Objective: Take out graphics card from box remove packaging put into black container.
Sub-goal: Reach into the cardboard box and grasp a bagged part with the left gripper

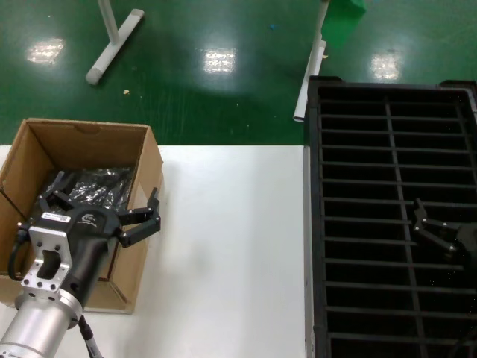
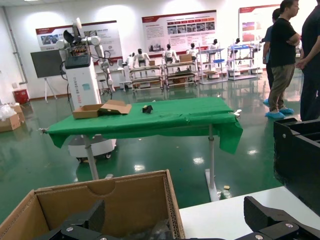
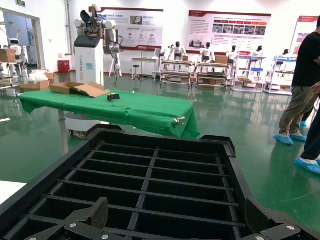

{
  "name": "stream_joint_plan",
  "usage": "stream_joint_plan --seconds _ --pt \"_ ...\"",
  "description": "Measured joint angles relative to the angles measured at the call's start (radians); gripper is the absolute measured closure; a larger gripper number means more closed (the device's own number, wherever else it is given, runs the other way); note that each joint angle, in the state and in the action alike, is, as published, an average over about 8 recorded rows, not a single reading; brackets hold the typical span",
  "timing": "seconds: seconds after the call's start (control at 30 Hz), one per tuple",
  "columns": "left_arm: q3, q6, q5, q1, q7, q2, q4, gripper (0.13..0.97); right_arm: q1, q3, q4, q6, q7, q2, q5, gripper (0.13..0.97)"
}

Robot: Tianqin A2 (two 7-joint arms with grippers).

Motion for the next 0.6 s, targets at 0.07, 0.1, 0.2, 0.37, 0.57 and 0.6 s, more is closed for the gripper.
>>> stream_joint_plan --seconds 0.07,0.1,0.2,0.37,0.57,0.6 --pt "0.000 0.000 0.000 0.000 0.000 0.000 0.000 0.132 0.000 0.000 0.000 0.000 0.000 0.000 0.000 0.129" --pt "0.000 0.000 0.000 0.000 0.000 0.000 0.000 0.132 0.000 0.000 0.000 0.000 0.000 0.000 0.000 0.129" --pt "0.000 0.000 0.000 0.000 0.000 0.000 0.000 0.132 0.000 0.000 0.000 0.000 0.000 0.000 0.000 0.129" --pt "0.000 0.000 0.000 0.000 0.000 0.000 0.000 0.132 0.000 0.000 0.000 0.000 0.000 0.000 0.000 0.129" --pt "0.000 0.001 0.000 -0.001 0.000 -0.001 0.000 0.132 0.000 0.000 0.000 0.000 0.000 0.000 0.000 0.129" --pt "0.000 0.001 0.000 -0.001 -0.001 -0.003 0.000 0.132 0.000 0.000 0.000 0.000 0.000 0.000 0.000 0.129"
